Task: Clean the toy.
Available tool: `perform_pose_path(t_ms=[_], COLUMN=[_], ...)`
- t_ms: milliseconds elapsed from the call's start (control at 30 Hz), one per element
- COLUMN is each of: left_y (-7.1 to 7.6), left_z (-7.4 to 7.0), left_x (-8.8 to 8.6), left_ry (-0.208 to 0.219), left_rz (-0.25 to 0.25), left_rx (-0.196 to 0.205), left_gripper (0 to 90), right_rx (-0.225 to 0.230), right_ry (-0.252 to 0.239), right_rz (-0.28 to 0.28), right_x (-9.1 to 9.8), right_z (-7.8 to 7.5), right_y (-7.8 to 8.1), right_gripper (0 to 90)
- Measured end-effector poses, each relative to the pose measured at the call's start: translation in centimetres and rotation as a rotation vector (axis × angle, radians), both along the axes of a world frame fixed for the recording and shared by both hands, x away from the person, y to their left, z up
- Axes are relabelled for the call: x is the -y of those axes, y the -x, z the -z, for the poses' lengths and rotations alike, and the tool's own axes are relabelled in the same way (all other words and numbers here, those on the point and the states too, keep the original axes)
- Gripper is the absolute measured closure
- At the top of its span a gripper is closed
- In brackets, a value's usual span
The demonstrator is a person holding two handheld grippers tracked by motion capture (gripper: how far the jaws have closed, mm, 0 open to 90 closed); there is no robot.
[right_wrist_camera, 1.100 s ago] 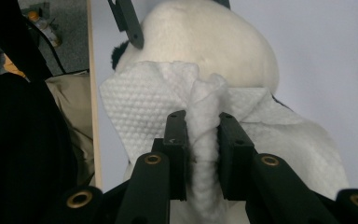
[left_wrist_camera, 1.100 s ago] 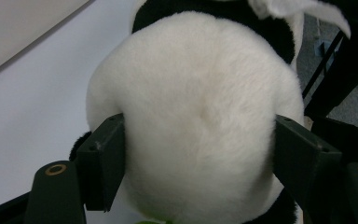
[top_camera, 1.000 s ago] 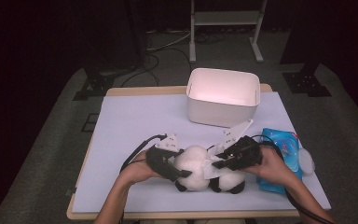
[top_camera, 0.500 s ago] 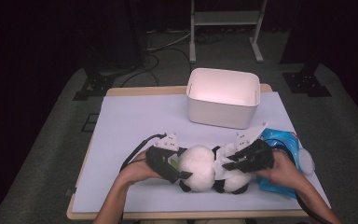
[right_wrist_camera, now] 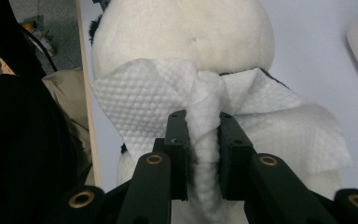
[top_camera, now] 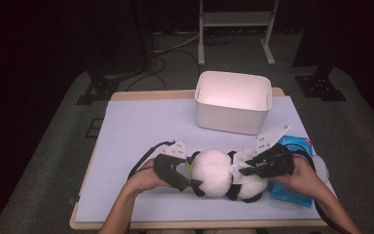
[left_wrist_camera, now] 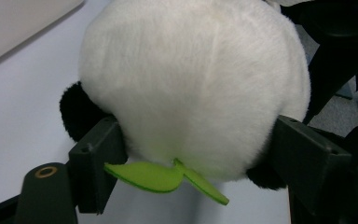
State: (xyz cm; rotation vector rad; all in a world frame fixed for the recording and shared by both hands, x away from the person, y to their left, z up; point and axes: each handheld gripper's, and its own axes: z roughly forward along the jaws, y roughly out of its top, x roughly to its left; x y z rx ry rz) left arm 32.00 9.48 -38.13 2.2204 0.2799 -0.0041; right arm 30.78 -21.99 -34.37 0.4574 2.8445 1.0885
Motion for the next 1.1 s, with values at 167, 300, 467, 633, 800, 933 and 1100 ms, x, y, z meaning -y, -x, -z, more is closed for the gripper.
perform_pose_path(t_ms=[167,300,467,633,800,933,1100], left_y=[0.1,0.3,0.3,0.4,0.3,0.2,0.1], left_z=[-0.6,-1.1,-1.7,-2.2,-2.2,-1.9,-1.9], left_x=[0.0,0.3,0.2,0.0,-0.4,-0.3,0.0], left_ry=[0.023,0.015,0.013,-0.009,-0.037,-0.051,-0.045], left_rz=[0.002,-0.003,-0.004,0.0,-0.003,-0.01,-0.009], left_rx=[0.013,0.028,0.041,0.05,0.049,0.04,0.044], left_gripper=[22.6,22.6,22.9,23.8,24.8,24.7,24.5], right_rx=[0.01,0.022,0.031,0.044,0.034,0.043,0.047], right_ry=[-0.038,-0.036,-0.054,-0.054,-0.05,-0.034,-0.034], right_rz=[-0.012,-0.045,-0.083,-0.13,-0.154,-0.156,-0.134], right_x=[-0.3,-1.6,-3.4,-5.7,-7.4,-7.8,-6.4], right_z=[-0.5,-1.1,-2.2,-3.1,-3.1,-2.9,-2.7], right_y=[-0.1,-0.2,-0.2,-0.4,-0.9,-1.0,-0.7], right_gripper=[75.8,75.8,75.7,75.7,75.7,75.5,75.0])
